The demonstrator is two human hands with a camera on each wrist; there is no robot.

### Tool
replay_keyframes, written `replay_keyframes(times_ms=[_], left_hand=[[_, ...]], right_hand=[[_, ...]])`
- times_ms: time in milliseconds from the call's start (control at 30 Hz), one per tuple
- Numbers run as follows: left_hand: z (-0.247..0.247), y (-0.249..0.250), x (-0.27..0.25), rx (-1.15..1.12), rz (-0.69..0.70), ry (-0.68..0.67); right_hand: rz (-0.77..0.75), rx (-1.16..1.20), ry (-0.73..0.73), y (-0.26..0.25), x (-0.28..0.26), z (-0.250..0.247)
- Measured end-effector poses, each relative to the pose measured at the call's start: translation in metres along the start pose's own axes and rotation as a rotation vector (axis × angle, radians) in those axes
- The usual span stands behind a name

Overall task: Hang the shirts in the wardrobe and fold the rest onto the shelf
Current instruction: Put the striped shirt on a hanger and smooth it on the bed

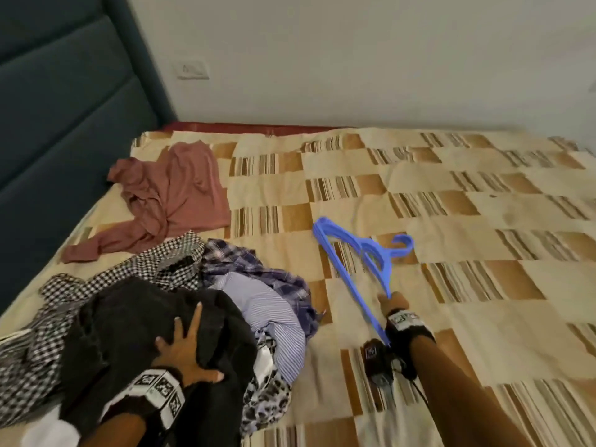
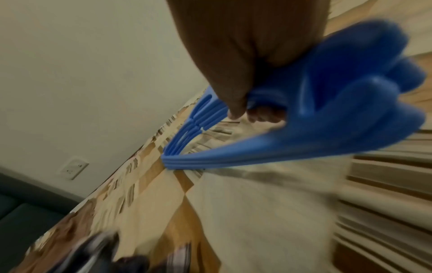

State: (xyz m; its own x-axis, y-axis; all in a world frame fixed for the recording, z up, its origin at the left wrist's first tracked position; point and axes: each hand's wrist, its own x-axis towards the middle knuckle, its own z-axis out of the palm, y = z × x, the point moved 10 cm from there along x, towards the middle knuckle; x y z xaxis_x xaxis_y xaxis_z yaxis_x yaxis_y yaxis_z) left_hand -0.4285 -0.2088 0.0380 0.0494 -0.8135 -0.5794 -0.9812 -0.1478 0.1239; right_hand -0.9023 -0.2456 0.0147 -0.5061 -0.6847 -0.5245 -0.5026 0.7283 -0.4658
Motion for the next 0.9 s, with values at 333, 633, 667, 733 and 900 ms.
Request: replay_keyframes(times_ms=[333,633,667,733,900], left_hand=[[0.034,0.031,0.06,0.053,-0.223,-0.005],[0.037,0.018,0.069,-0.03,-0.142,-0.165],[0.037,0.018,0.072,-0.023,-0.11,-0.145],[0.037,0.028,0.075,0.022,-0.026,-0.152],[0.057,0.022,0.094,-0.019,0.008,-0.27]], right_hand=[[-0.07,-0.569,-0.102,0.01,0.042,0.061],[-0.034,-0.536,-0.114,0.006,0.054,0.062],[-0.023,-0.519,-0.105,0.006,0.057,0.063],[0.002,-0.493,-0.089,0.007,0.06,0.063],[-0.024,-0.362,0.006,0.002,0.047,0.059]])
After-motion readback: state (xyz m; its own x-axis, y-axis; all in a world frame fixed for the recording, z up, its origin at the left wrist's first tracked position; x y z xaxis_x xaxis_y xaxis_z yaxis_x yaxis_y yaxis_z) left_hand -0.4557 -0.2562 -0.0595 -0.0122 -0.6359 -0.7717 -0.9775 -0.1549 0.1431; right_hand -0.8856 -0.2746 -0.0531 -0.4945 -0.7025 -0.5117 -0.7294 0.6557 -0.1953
